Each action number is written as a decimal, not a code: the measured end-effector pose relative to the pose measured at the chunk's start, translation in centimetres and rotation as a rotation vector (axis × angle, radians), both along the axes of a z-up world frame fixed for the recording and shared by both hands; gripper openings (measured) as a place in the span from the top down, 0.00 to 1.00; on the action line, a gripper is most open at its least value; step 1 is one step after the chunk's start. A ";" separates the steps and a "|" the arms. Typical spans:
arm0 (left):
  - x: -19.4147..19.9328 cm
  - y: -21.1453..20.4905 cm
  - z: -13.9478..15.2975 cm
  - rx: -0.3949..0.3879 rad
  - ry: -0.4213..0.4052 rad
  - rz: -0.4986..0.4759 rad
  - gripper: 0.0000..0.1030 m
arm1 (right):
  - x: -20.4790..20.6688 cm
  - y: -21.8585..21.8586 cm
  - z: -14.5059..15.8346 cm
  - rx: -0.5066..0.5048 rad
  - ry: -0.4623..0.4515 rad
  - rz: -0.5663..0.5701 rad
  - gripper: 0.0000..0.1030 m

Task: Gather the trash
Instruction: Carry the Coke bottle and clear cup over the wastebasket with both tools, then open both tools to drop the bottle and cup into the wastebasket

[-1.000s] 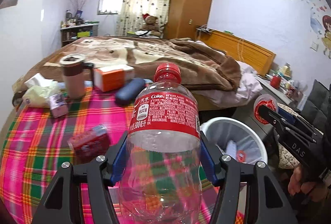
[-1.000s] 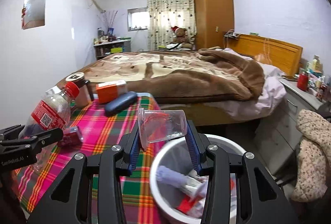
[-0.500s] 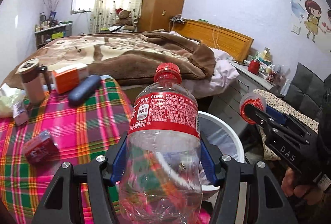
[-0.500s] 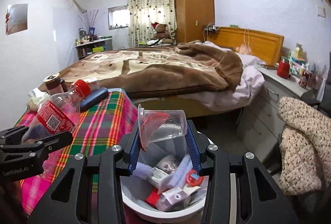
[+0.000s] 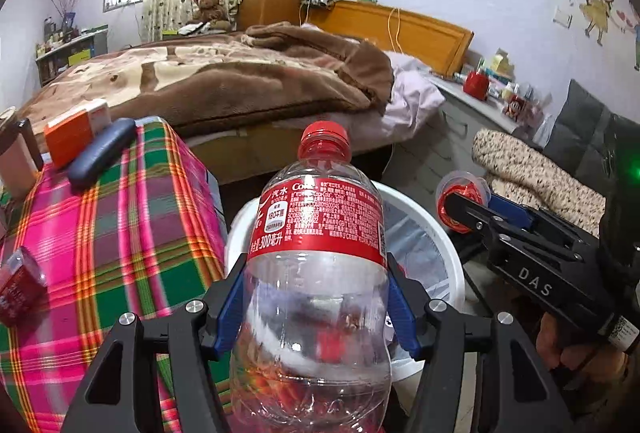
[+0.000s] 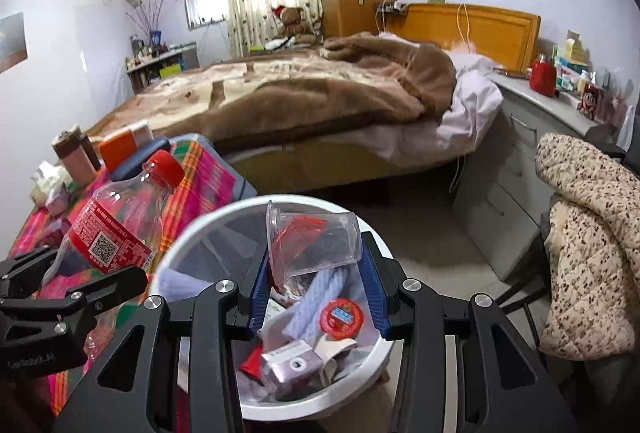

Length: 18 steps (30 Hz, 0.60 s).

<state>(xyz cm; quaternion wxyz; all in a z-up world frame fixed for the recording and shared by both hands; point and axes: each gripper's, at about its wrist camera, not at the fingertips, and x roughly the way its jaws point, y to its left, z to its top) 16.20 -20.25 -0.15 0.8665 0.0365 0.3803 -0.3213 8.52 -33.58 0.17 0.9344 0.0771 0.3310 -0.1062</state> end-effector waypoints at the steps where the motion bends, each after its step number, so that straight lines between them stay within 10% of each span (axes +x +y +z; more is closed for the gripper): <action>1: 0.2 -0.4 -0.3 -0.002 0.009 -0.003 0.40 | 0.1 -0.2 -0.2 0.004 0.009 0.001 0.59; 18: 1.7 -2.2 -3.0 0.040 0.040 0.030 0.30 | 1.3 -2.5 -2.3 0.038 0.116 0.017 0.58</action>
